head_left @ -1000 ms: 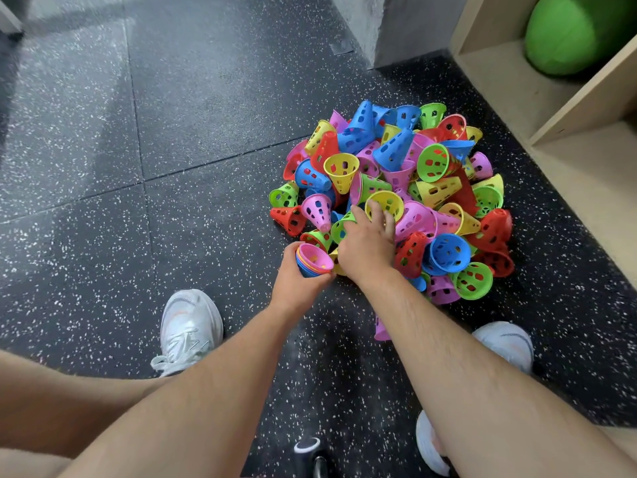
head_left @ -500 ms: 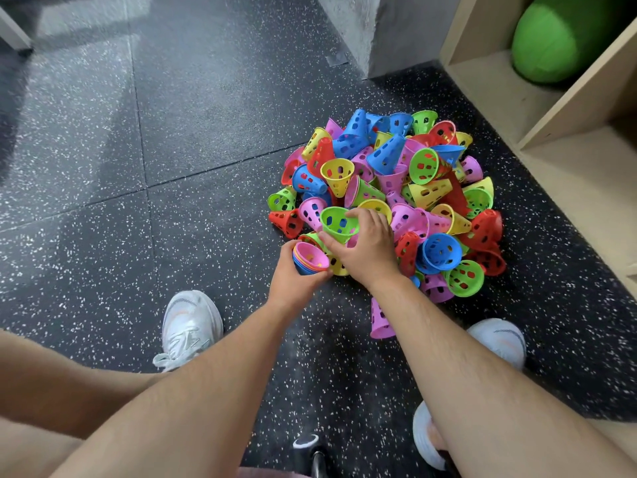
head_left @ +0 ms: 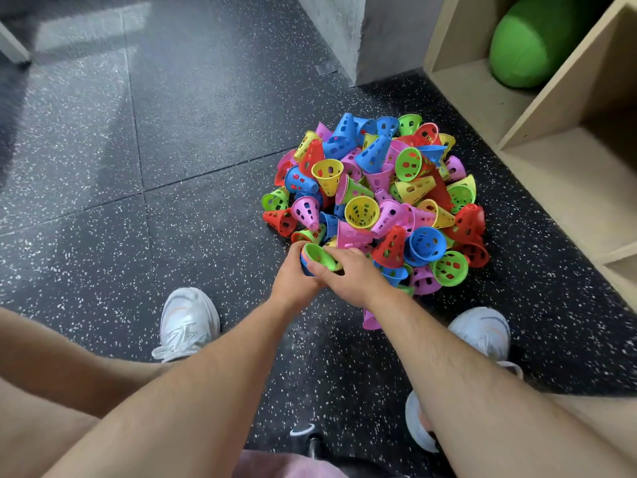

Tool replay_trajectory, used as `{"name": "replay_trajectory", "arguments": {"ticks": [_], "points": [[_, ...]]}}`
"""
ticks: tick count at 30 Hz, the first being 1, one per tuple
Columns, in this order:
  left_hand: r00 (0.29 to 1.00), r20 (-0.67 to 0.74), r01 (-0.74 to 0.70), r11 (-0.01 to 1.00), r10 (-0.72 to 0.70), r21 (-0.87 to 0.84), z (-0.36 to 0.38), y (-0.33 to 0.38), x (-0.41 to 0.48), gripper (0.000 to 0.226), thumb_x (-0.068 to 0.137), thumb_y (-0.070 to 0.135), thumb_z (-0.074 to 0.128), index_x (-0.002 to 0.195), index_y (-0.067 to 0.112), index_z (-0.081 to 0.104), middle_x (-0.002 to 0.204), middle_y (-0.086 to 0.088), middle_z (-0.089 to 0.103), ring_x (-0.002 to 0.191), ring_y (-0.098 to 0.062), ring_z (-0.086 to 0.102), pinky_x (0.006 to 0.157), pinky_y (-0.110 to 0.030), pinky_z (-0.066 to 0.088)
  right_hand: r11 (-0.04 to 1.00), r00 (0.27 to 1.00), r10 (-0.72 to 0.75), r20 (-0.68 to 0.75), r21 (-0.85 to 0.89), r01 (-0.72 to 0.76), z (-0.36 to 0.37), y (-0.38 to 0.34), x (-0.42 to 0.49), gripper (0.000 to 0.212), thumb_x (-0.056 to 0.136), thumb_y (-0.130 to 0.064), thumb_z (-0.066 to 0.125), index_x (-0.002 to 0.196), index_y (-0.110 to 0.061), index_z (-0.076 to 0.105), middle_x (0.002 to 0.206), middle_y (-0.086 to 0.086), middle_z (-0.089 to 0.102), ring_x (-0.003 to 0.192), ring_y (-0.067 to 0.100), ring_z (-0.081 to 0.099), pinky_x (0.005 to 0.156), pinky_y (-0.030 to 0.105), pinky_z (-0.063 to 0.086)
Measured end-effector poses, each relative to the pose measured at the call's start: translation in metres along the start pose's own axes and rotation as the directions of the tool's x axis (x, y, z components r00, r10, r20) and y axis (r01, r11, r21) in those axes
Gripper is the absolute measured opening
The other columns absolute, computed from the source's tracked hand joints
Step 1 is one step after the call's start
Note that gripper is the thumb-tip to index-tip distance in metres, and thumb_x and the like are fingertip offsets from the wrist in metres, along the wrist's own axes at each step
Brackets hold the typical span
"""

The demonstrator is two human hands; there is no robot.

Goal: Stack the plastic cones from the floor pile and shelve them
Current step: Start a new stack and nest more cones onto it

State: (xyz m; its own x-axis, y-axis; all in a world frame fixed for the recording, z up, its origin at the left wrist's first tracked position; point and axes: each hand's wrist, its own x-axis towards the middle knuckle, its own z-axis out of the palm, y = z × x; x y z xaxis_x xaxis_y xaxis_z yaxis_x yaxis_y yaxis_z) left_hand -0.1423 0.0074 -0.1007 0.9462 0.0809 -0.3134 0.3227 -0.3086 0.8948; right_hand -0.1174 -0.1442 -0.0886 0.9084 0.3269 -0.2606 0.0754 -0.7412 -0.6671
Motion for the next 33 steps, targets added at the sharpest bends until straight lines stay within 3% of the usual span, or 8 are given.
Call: {"name": "replay_trajectory", "arguments": {"ticks": [4,8,12,18,21,26,31,33], "points": [[0.998,0.054,0.027,0.997,-0.031,0.076,-0.001,-0.012,-0.005,0.072,0.063,0.020,0.093,0.121,0.027,0.052,0.099,0.011,0.069,0.079,0.003,0.065,0.077,-0.020,0.054,1.000,0.980,-0.003,-0.201,-0.001,0.003,0.005,0.011,-0.019,0.050,0.096,-0.059,0.037,0.114,-0.022,0.065,0.109,-0.004,0.064,0.106,0.017,0.053,0.094,0.038,0.047],[0.982,0.174,0.038,0.983,-0.069,0.178,0.002,-0.020,-0.014,0.070,0.069,0.015,0.092,0.123,0.026,0.050,0.102,0.005,0.068,0.086,-0.011,0.066,0.078,-0.029,0.056,0.973,0.953,-0.104,-0.283,-0.226,0.040,0.009,0.038,-0.051,0.022,0.091,-0.029,0.056,0.107,-0.016,0.064,0.101,-0.001,0.060,0.098,0.022,0.051,0.086,0.042,0.048],[0.943,0.316,0.017,0.963,-0.104,0.268,0.010,-0.025,-0.021,0.079,0.062,0.024,0.096,0.126,0.028,0.049,0.103,0.005,0.067,0.091,-0.014,0.065,0.080,-0.033,0.057,0.929,0.982,-0.044,-0.186,-0.370,-0.028,0.002,0.070,-0.090,0.038,0.082,-0.033,0.062,0.117,-0.019,0.061,0.106,-0.001,0.053,0.103,0.023,0.048,0.089,0.041,0.048],[0.886,0.433,-0.007,0.930,-0.165,0.368,0.025,-0.029,-0.025,0.080,0.064,0.023,0.098,0.126,0.029,0.047,0.105,0.007,0.066,0.097,-0.015,0.065,0.090,-0.037,0.056,0.922,0.986,0.068,-0.150,-0.368,-0.120,0.002,0.086,-0.108,0.040,0.086,-0.042,0.063,0.119,-0.020,0.059,0.112,-0.001,0.052,0.103,0.022,0.053,0.087,0.041,0.049],[0.878,0.441,-0.006,0.917,-0.185,0.398,0.029,-0.029,-0.025,0.087,0.054,0.037,0.096,0.124,0.036,0.045,0.107,0.008,0.068,0.103,-0.018,0.068,0.096,-0.043,0.056,0.913,0.987,0.134,-0.089,-0.376,-0.158,0.002,0.085,-0.108,0.035,0.094,-0.038,0.058,0.126,-0.023,0.057,0.118,-0.003,0.053,0.107,0.019,0.052,0.087,0.035,0.047],[0.869,0.458,-0.013,0.917,-0.187,0.398,0.031,-0.029,-0.027,0.083,0.064,0.026,0.097,0.128,0.031,0.045,0.107,0.007,0.067,0.104,-0.018,0.067,0.095,-0.038,0.056,0.872,0.976,0.166,-0.141,-0.442,-0.212,0.005,0.081,-0.093,0.026,0.099,-0.027,0.053,0.123,-0.020,0.060,0.119,0.000,0.054,0.114,0.021,0.049,0.082,0.036,0.047],[0.906,0.372,0.067,0.938,-0.200,0.340,0.027,-0.031,-0.026,0.082,0.061,0.021,0.097,0.126,0.028,0.048,0.102,0.006,0.067,0.092,-0.016,0.067,0.075,-0.032,0.056,0.887,0.973,0.098,-0.208,-0.424,-0.180,0.009,0.078,-0.088,0.020,0.102,-0.024,0.049,0.112,-0.014,0.063,0.109,0.003,0.061,0.112,0.026,0.050,0.080,0.039,0.048],[0.921,0.333,0.094,0.944,-0.204,0.318,0.023,-0.033,-0.023,0.087,0.053,0.027,0.095,0.126,0.027,0.049,0.104,0.005,0.068,0.097,-0.018,0.068,0.085,-0.037,0.058,0.929,0.972,0.090,-0.216,-0.333,-0.160,0.009,0.077,-0.086,0.021,0.103,-0.023,0.046,0.114,-0.015,0.061,0.106,0.001,0.064,0.109,0.024,0.052,0.081,0.040,0.049]]}}
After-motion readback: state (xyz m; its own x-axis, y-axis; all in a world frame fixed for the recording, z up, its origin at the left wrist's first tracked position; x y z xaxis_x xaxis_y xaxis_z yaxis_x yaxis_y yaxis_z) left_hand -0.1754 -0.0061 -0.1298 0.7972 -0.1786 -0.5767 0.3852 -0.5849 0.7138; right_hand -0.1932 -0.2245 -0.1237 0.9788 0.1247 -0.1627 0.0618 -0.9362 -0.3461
